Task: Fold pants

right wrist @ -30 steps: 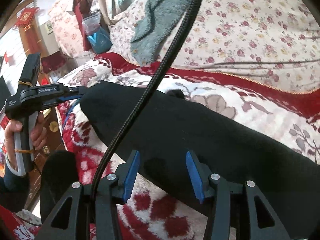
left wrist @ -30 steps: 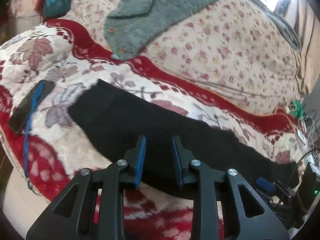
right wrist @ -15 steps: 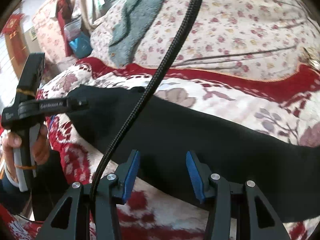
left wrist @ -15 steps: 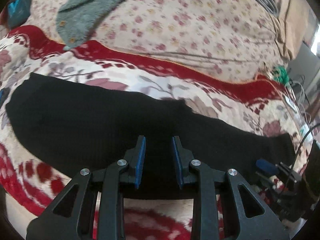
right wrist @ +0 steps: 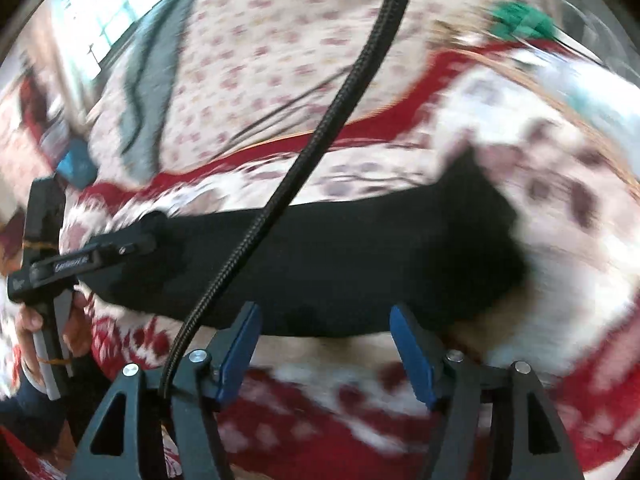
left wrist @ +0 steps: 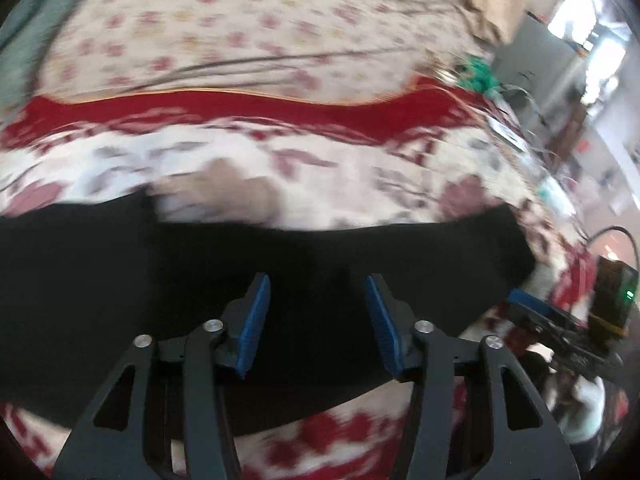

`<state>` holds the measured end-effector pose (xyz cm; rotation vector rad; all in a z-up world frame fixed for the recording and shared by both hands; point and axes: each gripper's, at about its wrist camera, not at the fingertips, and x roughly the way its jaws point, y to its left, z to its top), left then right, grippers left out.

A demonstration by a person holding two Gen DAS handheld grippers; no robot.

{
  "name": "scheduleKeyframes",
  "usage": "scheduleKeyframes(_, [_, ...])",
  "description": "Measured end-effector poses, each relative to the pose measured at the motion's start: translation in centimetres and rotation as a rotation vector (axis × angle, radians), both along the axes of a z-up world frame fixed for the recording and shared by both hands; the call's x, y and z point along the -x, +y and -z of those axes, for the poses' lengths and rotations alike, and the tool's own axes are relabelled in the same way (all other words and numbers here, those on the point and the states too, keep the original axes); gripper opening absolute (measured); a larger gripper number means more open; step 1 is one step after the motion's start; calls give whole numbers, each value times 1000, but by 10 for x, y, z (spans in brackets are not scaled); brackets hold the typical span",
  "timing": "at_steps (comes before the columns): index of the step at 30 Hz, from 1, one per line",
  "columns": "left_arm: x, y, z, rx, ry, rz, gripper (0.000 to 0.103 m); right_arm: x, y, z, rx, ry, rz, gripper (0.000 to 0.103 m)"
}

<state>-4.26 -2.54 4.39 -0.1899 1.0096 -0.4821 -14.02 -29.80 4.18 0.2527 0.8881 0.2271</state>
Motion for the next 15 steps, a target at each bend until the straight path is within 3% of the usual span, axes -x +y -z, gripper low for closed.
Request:
scheduleKeyframes(3, [-12, -26, 1, 59, 31, 92, 62, 3, -15, -4, -46, 7, 28, 64])
scheduleKeyframes(6, [-24, -52, 5, 86, 78, 181, 62, 6, -14, -9, -7, 35, 30, 64])
scheduleKeyframes(12, [-43, -102, 7, 23, 59, 352, 62, 12, -25, -5, 18, 30, 64, 64])
scheduleKeyframes(15, [-52, -113, 10, 35, 77, 397, 62, 0, -25, -7, 22, -3, 78, 64])
